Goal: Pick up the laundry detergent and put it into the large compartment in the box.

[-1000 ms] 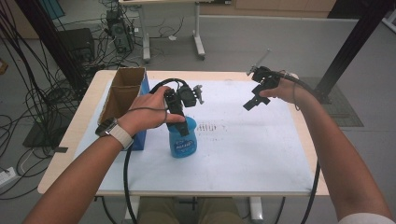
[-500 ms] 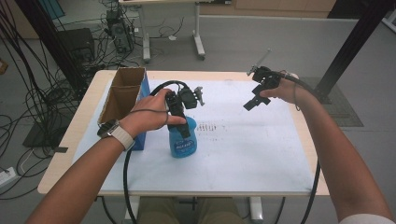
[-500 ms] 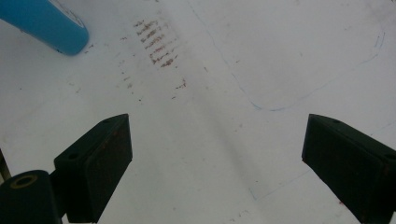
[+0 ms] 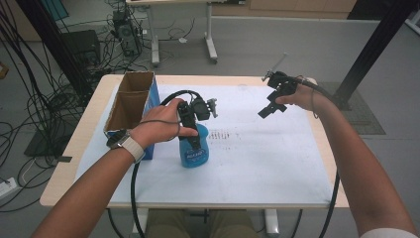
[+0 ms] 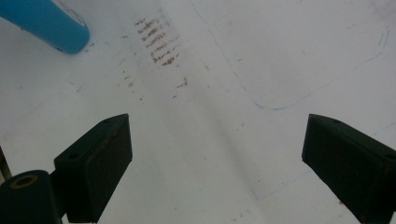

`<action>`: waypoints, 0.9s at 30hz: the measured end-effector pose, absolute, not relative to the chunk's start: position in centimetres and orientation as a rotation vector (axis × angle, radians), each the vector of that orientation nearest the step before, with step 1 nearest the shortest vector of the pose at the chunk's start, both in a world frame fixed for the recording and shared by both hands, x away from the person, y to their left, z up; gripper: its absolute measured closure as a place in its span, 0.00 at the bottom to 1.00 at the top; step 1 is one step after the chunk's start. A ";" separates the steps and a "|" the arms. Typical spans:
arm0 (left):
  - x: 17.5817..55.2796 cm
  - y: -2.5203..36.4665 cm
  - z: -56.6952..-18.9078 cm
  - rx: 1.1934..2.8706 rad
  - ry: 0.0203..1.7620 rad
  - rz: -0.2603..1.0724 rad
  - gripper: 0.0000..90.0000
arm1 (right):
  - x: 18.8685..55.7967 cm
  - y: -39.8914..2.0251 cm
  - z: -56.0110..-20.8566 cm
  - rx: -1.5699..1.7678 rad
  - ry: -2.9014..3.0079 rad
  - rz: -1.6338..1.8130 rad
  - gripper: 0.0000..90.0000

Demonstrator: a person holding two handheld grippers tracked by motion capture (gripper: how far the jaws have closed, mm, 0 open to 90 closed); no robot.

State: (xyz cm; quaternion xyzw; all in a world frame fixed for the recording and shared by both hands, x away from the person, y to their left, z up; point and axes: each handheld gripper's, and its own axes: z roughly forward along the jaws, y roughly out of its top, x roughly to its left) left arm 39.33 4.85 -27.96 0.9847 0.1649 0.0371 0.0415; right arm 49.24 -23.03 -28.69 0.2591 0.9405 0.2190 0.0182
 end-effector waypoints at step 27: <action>39.7 4.7 -28.5 3.061 0.485 0.117 0.17 | 49.3 -23.2 -28.8 0.812 2.921 0.684 0.09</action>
